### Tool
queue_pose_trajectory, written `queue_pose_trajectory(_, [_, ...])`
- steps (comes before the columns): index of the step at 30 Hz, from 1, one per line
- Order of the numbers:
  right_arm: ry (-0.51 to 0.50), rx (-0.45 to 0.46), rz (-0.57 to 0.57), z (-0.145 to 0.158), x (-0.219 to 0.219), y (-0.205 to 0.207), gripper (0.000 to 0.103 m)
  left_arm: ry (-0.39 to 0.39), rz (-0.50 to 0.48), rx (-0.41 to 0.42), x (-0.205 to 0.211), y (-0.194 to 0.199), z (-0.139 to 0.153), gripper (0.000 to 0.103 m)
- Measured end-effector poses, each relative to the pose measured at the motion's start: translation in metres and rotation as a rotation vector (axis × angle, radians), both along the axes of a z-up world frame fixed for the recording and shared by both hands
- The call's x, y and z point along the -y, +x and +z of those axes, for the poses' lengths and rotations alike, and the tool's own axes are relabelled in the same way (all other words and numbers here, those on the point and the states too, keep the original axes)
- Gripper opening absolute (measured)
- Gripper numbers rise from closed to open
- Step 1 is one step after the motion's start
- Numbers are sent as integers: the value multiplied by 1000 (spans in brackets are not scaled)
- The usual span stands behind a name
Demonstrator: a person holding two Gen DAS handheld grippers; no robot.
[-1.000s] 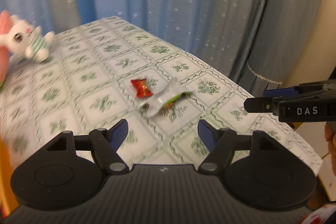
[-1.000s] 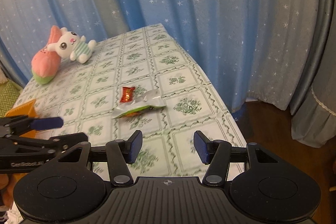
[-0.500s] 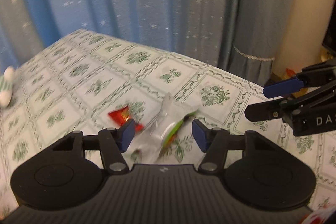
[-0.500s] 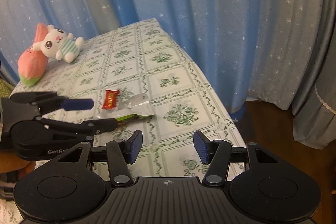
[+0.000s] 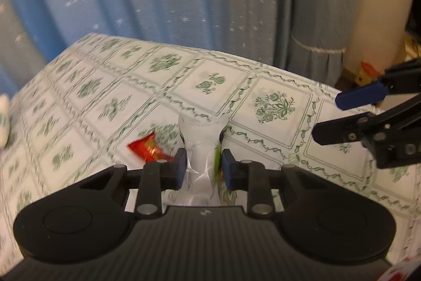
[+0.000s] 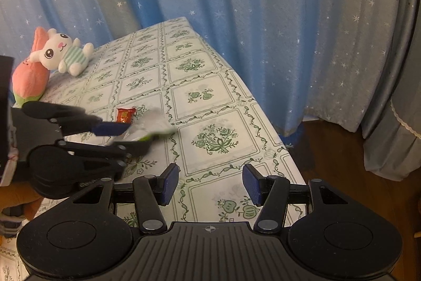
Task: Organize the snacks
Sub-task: 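Grasp the clear packet with green label with the left gripper, then grasp the small red wrapped candy with the right gripper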
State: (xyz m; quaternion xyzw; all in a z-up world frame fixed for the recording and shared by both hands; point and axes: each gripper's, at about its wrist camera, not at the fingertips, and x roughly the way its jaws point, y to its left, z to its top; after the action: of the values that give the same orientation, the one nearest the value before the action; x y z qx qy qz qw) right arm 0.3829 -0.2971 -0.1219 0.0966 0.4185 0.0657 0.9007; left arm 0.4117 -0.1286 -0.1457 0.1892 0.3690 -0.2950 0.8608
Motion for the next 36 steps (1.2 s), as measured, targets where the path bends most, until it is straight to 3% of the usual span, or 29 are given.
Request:
queue_pose_trajectory(4, [3, 9, 15, 1, -5, 6, 55, -28, 102, -12, -23, -15, 6, 26])
queue_pose_trajectory(15, [76, 93, 170, -4, -63, 50, 55, -128, 540, -49, -119, -45, 9, 25])
queue_pose_trajectory(23, [35, 94, 221, -26, -116, 89, 53, -179, 603, -14, -126, -51, 2, 26])
queue_pose_trajectory(26, [2, 98, 232, -34, -126, 97, 44, -205, 605, -13, -127, -51, 1, 26])
queue_pose_trajectory(31, [-86, 121, 251, -42, -138, 101, 39, -209, 601, -26, -129, -45, -4, 27])
queue_pose_trajectory(33, [-124, 134, 277, -43, -144, 100, 23, -208, 597, -30, -129, -44, -8, 27])
queue_pose_trajectory(36, [-138, 129, 293, -43, -147, 98, 22, -208, 601, -28, -130, -45, -9, 28])
